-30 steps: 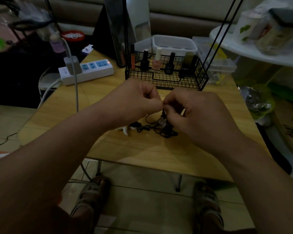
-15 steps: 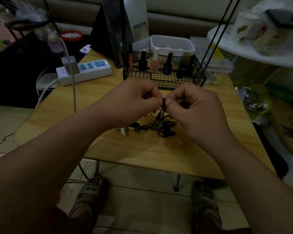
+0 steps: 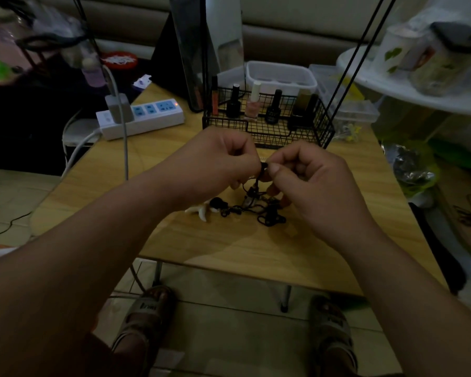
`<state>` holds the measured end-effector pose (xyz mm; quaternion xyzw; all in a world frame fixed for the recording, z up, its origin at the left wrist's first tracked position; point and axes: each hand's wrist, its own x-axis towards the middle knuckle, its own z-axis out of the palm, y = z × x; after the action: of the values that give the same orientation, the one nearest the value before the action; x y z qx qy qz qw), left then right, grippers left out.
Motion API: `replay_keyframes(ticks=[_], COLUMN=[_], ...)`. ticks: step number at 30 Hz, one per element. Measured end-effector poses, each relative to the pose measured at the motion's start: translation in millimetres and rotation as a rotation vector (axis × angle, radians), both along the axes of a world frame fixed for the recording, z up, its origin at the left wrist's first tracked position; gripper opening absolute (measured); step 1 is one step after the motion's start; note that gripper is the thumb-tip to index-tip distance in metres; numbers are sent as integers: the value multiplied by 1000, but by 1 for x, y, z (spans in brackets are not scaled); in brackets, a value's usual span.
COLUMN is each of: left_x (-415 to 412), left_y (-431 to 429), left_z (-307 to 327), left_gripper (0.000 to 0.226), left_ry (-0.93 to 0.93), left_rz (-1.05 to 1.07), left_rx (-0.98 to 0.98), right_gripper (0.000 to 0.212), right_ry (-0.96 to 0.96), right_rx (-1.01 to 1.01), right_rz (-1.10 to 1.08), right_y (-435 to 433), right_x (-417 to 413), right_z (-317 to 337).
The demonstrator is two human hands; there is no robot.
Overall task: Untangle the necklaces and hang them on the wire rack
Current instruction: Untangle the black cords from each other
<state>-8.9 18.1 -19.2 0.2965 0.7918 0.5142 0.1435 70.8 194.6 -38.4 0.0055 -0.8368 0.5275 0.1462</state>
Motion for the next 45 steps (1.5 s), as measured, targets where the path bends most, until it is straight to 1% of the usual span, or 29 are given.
replay_keyframes(ticks=[2,4,6,8,10,13,17,19,21,26,30,33,35,36,39,43,45], left_x=[1,1,2,3,4,4,4,6,6,2,0,-1,0,0,-1,-3,-4], left_y=[0,0,1,1,2,2,3,4,4,4,6,6,6,6,6,5,3], left_z=[0,1,1,0,-1,-2,-4,-5,-5,-2,-2,-3,-4,-5,-6,-7,-7], left_gripper=[8,8,8,10,11,9,10,12,14,12,15,17,16,16,16,12,12], left_ry=[7,14,28,39,51,82,139,147,126,-48,-136,-133,-123,-119,-123,-130,-113], left_rz=[4,12,16,19,17,15,20,8,-2,28,49,51,51,51,64,82,69], left_rx=[-17,-36,-47,-54,-70,-95,-141,-148,-127,-9,53,65,60,52,39,14,-24], right_gripper=[8,10,7,4,3,7,8,4,6,9,14,17,17,17,17,6,2], right_ry=[-12,23,85,123,119,122,122,109,76,-40,-197,-265,-289,-292,-271,-209,-169], right_rx=[32,139,273,346,407,463,537,516,405,-85,-472,-665,-705,-670,-467,-161,-65], right_rz=[22,24,21,21,22,14,6,6,3,-67,-25,-10,-20,-20,6,50,59], right_y=[3,5,4,4,4,4,3,4,4,-3,-11,-17,-19,-18,-12,-2,0], right_x=[1,1,2,3,4,5,5,5,4,2,-3,-6,-7,-8,-8,-5,-4], right_z=[1,2,3,2,1,-1,-1,-2,-1,1,-5,-7,-7,-8,-6,0,1])
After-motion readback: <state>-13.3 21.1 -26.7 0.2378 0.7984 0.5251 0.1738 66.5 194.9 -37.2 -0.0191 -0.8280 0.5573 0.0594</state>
